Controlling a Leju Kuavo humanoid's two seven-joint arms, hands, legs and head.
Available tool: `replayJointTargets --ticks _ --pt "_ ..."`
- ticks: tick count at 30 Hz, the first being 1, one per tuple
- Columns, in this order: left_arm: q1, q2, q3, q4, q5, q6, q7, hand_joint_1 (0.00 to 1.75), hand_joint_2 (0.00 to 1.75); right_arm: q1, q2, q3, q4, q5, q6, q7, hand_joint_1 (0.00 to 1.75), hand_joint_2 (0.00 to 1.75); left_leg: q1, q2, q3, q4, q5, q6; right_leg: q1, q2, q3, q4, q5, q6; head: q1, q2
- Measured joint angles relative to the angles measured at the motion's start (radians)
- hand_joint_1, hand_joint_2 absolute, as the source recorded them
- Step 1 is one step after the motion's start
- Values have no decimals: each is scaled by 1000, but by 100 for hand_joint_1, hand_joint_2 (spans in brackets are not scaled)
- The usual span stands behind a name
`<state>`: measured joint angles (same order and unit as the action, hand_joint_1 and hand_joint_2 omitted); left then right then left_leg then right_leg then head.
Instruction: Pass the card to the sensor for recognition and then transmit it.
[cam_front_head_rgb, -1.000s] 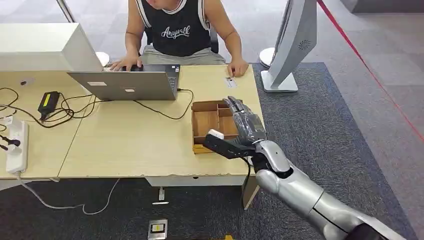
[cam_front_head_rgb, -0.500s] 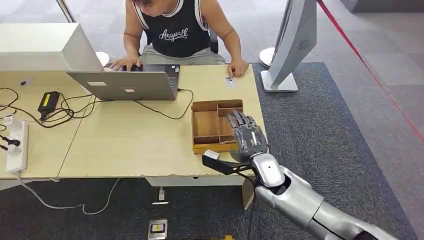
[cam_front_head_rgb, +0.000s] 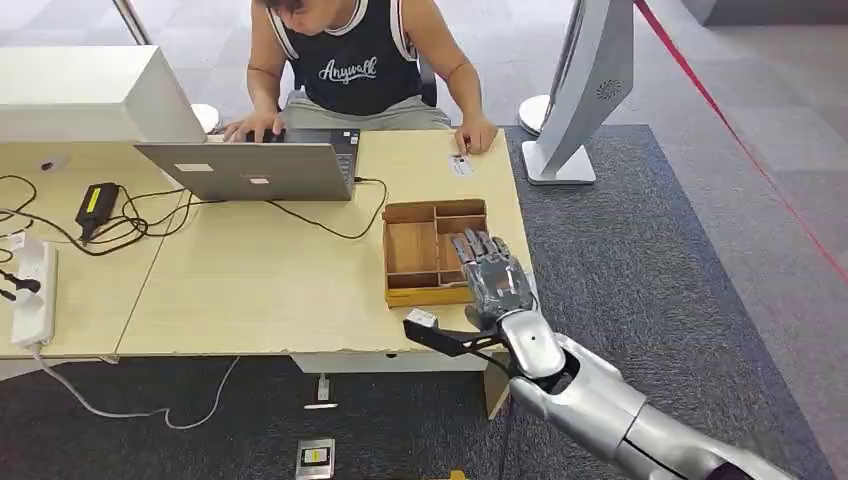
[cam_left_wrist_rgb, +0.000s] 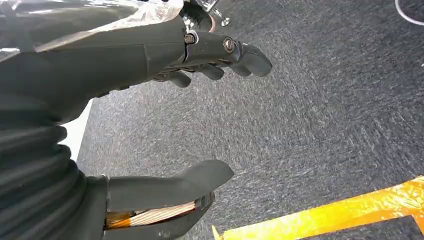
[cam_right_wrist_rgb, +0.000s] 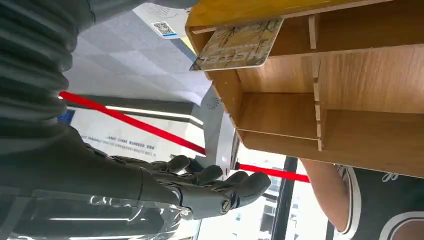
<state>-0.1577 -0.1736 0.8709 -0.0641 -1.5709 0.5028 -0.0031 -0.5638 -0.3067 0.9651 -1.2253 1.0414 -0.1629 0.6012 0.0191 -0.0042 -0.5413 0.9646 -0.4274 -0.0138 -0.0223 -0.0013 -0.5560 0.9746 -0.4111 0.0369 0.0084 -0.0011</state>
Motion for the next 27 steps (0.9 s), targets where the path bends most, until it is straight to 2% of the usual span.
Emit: replayJointTargets --ticks 8,14,27 --pt "-3 0 -2 1 0 -11 9 0 175 -3 5 0 22 2 -28 2 0 175 0 0 0 0 0 0 0 0 0 0 0 0 0 0" --pt "-6 0 -5 1 0 -26 21 0 175 -7 16 -9 66 -28 -52 -21 0 175 0 0 0 0 0 0 0 0 0 0 0 0 0 0" --pt "-10 -2 -20 1 0 -26 26 0 175 -57 81 -24 223 -97 -98 -81 0 175 0 0 0 0 0 0 0 0 0 0 0 0 0 0"
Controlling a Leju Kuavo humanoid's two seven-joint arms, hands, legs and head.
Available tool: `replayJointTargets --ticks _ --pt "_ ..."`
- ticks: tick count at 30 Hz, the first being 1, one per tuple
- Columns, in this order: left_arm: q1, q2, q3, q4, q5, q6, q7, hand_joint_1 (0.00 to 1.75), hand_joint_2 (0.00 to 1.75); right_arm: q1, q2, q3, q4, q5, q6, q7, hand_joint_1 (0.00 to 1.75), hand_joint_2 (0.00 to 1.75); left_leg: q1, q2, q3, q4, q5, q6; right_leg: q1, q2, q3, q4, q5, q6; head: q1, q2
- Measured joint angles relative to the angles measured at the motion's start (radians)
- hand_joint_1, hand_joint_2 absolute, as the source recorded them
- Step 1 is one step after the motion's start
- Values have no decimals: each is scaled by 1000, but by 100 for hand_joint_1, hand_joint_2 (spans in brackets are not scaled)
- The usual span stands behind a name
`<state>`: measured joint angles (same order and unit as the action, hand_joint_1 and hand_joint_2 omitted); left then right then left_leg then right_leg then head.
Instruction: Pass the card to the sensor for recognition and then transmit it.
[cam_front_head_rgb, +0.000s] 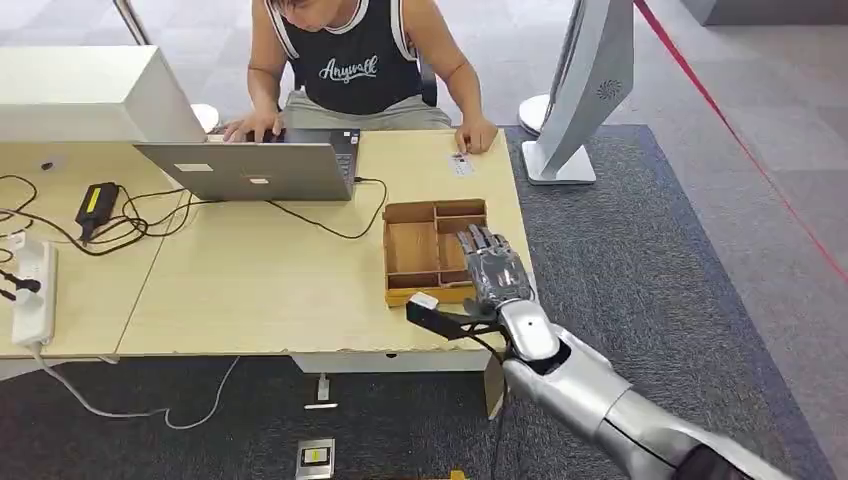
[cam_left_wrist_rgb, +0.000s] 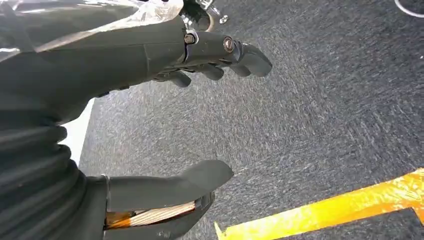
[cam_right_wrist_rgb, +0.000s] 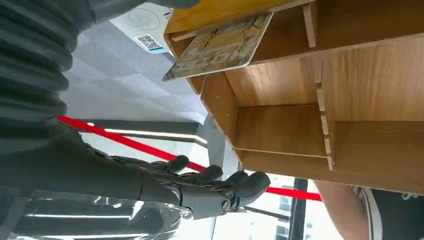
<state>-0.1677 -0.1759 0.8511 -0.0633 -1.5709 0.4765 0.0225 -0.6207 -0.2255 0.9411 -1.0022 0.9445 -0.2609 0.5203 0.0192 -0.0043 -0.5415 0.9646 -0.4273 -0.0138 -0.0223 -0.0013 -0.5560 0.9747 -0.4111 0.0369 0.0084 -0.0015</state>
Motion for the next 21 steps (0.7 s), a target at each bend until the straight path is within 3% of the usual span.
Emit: replayJointTargets --ticks 21 --pt "-1 -3 -9 0 0 0 7 0 175 -27 61 -7 159 -39 -43 -31 0 175 0 0 0 0 0 0 0 0 0 0 0 0 0 0"
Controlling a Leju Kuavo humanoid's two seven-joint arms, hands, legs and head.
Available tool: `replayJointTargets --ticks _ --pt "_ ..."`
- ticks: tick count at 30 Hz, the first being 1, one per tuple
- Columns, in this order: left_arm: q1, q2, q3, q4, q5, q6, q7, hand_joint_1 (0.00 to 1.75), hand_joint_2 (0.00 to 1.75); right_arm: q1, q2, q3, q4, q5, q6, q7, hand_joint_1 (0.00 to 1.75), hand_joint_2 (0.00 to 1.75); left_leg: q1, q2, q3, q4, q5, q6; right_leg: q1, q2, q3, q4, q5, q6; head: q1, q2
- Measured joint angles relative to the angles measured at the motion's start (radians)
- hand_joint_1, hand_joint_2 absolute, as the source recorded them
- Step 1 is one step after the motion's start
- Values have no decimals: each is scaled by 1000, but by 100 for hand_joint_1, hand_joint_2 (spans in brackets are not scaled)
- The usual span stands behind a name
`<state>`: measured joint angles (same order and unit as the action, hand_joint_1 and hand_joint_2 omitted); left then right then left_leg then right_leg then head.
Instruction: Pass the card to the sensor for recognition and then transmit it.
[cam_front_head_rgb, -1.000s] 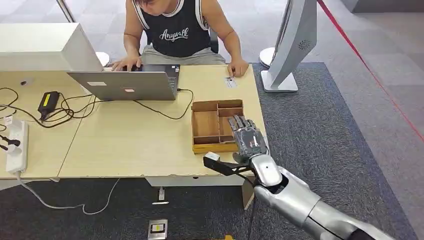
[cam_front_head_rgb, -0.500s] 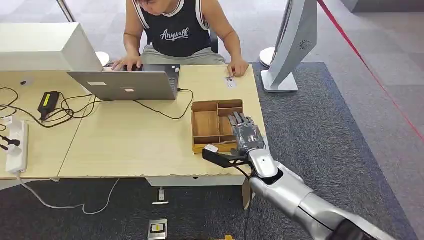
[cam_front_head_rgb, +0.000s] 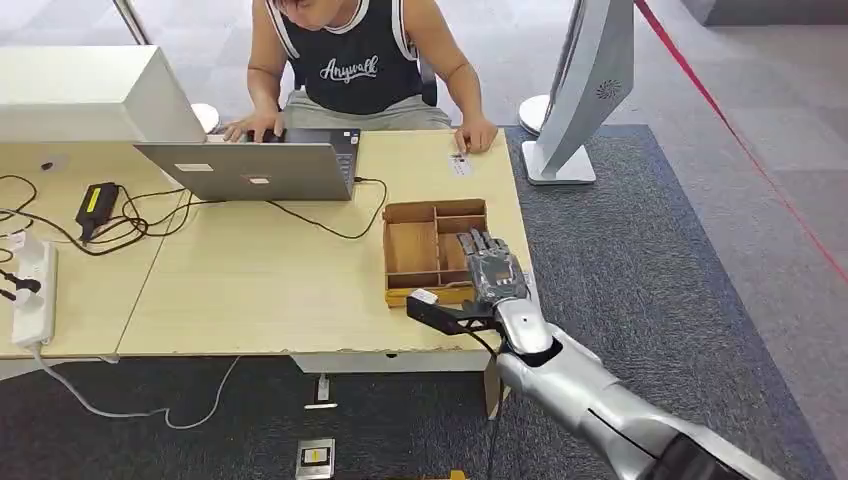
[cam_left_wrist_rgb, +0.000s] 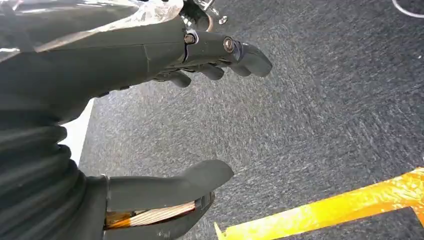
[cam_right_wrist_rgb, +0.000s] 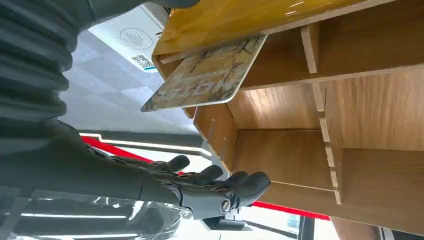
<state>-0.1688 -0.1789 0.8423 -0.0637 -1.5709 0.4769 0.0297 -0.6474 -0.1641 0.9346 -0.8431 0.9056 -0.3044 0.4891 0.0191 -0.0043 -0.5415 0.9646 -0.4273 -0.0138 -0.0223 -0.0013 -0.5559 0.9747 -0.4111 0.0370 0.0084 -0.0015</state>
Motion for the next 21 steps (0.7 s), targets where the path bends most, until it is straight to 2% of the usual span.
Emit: replayJointTargets --ticks 21 --pt "8 0 0 -1 0 11 -6 0 175 -4 13 -8 -24 35 -8 13 0 175 0 0 0 0 0 0 0 0 0 0 0 0 0 0"
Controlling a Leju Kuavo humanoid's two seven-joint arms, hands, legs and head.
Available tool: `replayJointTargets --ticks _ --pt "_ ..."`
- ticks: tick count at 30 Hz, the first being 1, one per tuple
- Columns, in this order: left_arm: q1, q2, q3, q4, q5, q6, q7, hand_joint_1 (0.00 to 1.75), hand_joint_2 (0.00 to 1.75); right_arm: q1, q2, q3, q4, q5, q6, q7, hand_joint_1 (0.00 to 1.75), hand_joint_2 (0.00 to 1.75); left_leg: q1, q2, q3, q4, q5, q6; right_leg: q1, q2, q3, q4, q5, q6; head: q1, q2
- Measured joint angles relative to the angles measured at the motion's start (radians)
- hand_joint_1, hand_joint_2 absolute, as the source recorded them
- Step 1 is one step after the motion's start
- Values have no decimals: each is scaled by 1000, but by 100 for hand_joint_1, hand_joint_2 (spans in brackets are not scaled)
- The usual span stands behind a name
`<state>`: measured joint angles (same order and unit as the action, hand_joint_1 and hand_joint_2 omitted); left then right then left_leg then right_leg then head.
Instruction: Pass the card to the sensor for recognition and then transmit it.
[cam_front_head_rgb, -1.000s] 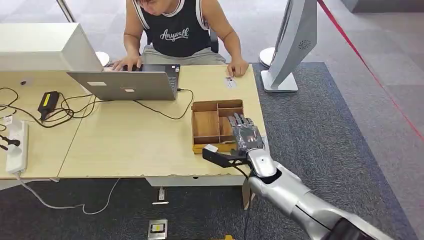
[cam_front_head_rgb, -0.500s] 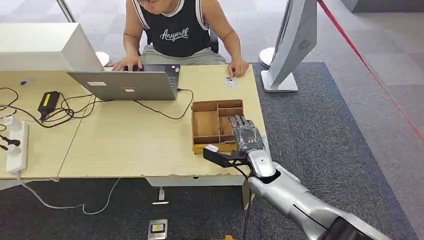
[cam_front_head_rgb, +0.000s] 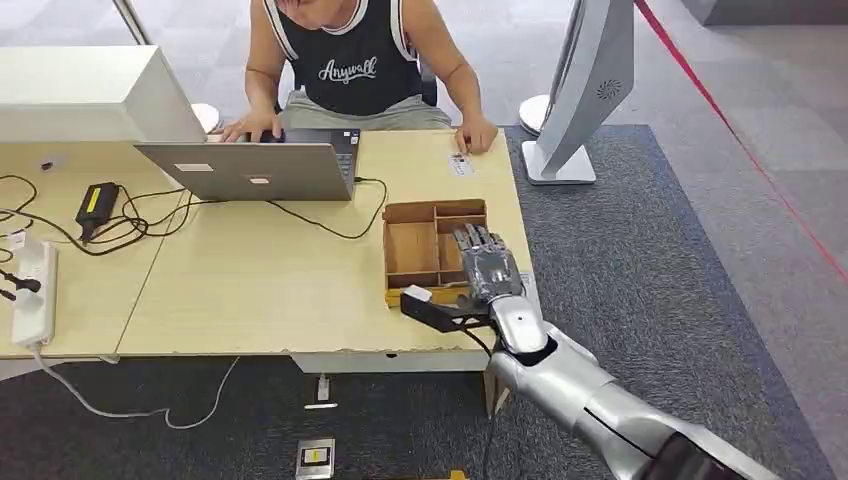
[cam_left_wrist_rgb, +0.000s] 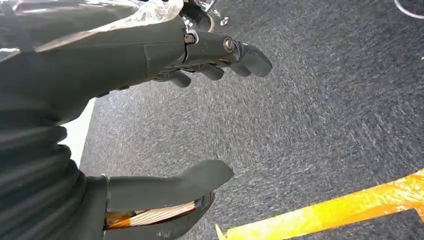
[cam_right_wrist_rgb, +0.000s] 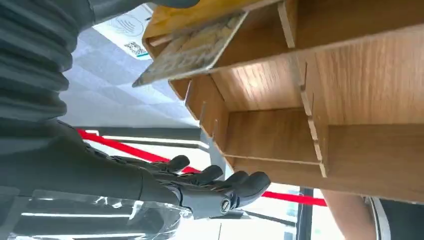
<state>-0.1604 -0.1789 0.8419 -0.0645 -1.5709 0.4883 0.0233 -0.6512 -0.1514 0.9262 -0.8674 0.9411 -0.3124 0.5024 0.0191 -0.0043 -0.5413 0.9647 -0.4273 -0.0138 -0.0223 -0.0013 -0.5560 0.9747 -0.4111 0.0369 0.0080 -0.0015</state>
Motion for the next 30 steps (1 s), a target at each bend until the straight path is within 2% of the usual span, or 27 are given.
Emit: replayJointTargets --ticks 11,30 --pt "0 -2 0 0 0 3 -2 0 175 1 -7 -15 -40 9 19 6 0 175 0 0 0 0 0 0 0 0 0 0 0 0 0 0" --pt "0 -2 0 0 0 7 -6 0 175 1 -6 -16 -33 -9 38 -15 0 175 0 0 0 0 0 0 0 0 0 0 0 0 0 0"
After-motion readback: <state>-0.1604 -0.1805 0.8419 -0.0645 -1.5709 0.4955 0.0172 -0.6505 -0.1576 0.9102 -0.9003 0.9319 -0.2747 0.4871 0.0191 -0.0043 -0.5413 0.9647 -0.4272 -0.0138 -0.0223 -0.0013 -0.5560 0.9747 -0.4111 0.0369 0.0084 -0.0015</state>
